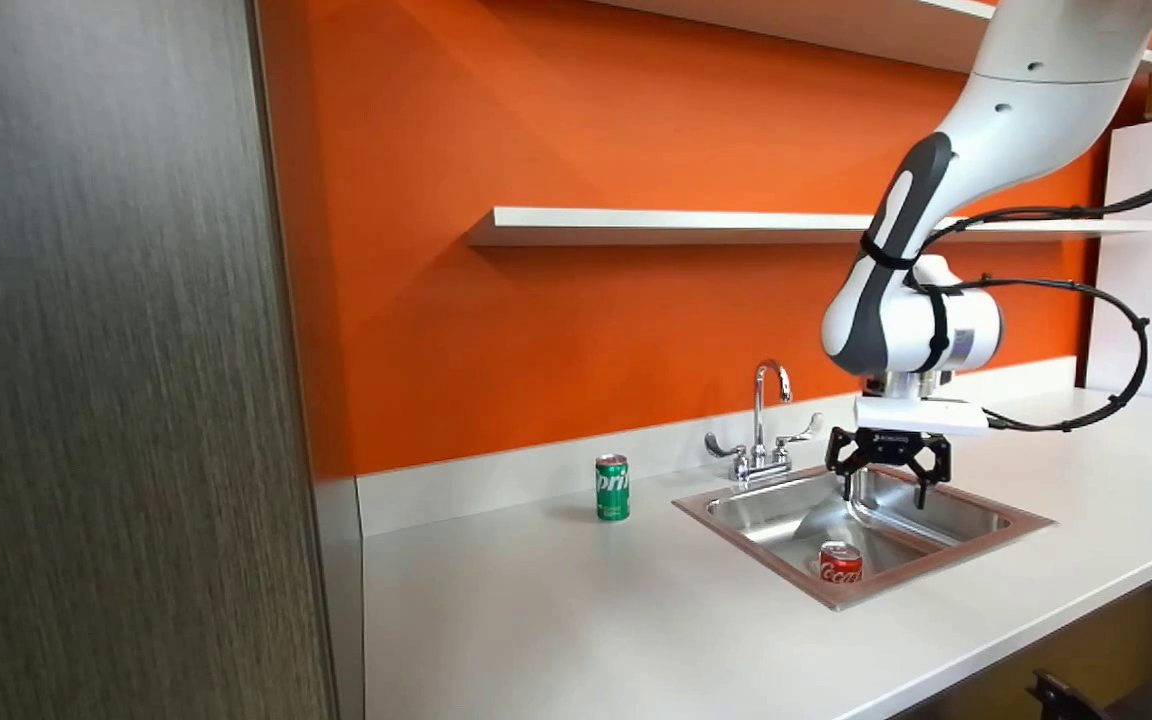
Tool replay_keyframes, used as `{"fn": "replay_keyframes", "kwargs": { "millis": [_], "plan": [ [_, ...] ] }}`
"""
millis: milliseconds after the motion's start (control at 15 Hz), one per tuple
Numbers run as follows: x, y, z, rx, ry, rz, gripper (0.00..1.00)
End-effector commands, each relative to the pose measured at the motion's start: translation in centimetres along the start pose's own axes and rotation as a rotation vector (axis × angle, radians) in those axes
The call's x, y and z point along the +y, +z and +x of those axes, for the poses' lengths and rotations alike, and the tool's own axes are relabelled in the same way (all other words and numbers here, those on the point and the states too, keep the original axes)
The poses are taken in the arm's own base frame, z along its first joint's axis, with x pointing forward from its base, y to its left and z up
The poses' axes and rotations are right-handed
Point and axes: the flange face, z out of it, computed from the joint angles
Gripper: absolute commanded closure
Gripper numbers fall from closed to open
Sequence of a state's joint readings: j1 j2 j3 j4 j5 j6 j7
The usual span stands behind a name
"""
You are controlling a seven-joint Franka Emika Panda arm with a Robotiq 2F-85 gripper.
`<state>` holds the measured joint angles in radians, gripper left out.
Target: Move the cola can to the counter to the left of the sink
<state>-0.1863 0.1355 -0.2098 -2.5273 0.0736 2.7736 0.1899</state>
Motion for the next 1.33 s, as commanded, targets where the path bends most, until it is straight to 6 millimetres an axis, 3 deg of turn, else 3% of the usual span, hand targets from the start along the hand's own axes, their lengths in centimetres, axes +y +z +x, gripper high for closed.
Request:
{"fn": "replay_keyframes", "kwargs": {
  "millis": [0,600,933,1267],
  "plan": [
    [1.0,2.0,0.7,0.015,0.025,-0.001,0.00],
    [0.2,4.7,2.2,0.027,0.040,-0.012,0.00],
    [-2.0,5.3,3.3,0.033,0.010,-0.009,0.00],
    [-4.9,6.2,3.1,0.025,-0.036,0.000,0.00]
  ]
}}
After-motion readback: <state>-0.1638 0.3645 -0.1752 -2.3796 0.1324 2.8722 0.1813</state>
